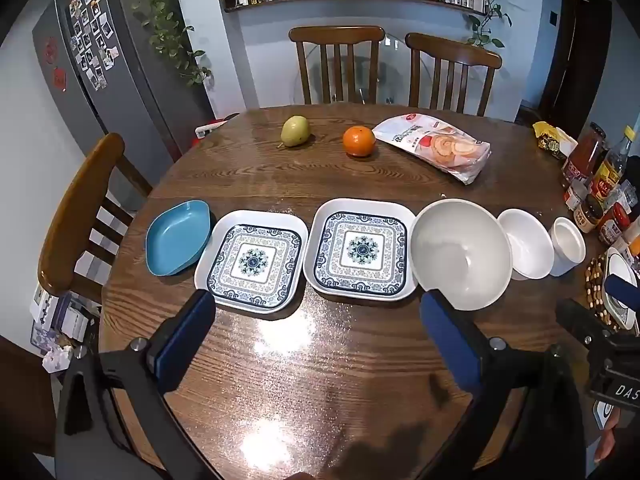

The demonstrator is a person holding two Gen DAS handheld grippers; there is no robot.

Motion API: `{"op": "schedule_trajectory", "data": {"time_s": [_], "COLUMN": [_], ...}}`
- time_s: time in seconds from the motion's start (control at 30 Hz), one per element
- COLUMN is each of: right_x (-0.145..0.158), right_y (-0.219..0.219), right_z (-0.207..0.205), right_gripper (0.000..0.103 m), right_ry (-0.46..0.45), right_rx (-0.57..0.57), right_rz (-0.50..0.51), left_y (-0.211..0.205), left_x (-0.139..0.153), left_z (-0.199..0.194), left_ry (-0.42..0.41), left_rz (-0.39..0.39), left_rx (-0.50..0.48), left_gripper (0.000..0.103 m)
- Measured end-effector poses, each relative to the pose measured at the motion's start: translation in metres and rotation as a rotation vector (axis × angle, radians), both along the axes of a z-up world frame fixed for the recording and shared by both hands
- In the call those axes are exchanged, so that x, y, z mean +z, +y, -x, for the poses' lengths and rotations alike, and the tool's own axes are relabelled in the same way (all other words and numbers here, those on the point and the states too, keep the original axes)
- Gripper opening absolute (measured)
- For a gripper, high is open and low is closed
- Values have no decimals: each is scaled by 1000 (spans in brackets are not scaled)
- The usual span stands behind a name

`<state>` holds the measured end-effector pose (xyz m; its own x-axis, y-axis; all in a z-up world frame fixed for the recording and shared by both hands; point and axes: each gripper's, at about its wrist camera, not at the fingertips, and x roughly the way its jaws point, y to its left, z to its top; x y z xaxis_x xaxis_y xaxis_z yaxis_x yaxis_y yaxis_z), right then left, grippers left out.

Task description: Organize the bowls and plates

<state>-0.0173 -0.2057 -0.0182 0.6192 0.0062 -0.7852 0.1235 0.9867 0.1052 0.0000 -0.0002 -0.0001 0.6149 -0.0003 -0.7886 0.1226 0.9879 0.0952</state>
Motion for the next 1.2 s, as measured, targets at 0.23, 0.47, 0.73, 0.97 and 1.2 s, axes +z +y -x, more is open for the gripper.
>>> {"op": "schedule_trajectory", "data": {"time_s": [0.23,0.47,0.73,0.97,1.2], "right_x": [2,5,6,5,5], "right_y": [1,7,8,11,19], "right_z": [2,9,16,22,24], "right_gripper": [103,103,103,103,103], "right_ry": [-4,-17,-19,-28,-28], "right_rx": [2,7,7,13,19], "right_rz": [-10,-8,-5,-9,-8], "left_y": [2,-6,0,1,1], "left_x": [0,2,-1,1,0], "left_z": [1,5,16,22,25], "left_ry": [-9,-7,-16,-38,-54], "left_rz": [18,9,17,17,7], "left_rx": [3,1,-22,-26,-28], "left_gripper": [102,102,102,102,102]}}
